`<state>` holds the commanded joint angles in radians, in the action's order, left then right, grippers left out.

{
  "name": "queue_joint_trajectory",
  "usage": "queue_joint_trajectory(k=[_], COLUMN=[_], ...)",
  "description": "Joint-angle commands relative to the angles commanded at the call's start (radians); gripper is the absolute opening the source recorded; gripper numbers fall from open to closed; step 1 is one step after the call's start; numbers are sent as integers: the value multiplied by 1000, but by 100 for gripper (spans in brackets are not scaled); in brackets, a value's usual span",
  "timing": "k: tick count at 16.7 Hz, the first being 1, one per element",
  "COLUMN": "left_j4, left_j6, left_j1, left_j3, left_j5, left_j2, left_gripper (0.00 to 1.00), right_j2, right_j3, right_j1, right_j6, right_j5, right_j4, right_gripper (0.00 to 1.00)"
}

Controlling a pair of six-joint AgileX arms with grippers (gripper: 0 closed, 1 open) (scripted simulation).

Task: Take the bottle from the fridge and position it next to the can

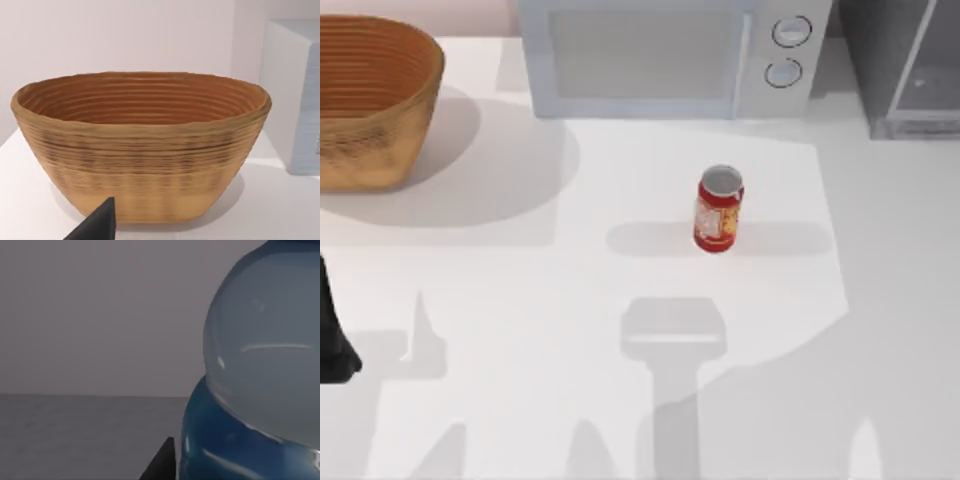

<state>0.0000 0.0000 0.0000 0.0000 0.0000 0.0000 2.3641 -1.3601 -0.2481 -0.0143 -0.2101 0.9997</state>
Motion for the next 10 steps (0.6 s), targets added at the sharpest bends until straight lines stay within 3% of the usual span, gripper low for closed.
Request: queue_joint_trajectory(k=[10], left_j4=[0], left_j6=[0], left_j1=[0], left_j3=[0], left_j5=[0], left_j2=[0], left_gripper=[100], right_j2=[-121], right_j3=[-25], right_j1=[-3], right_j6=[3], right_j5=[-2], right_j4=[-145], right_gripper=[0])
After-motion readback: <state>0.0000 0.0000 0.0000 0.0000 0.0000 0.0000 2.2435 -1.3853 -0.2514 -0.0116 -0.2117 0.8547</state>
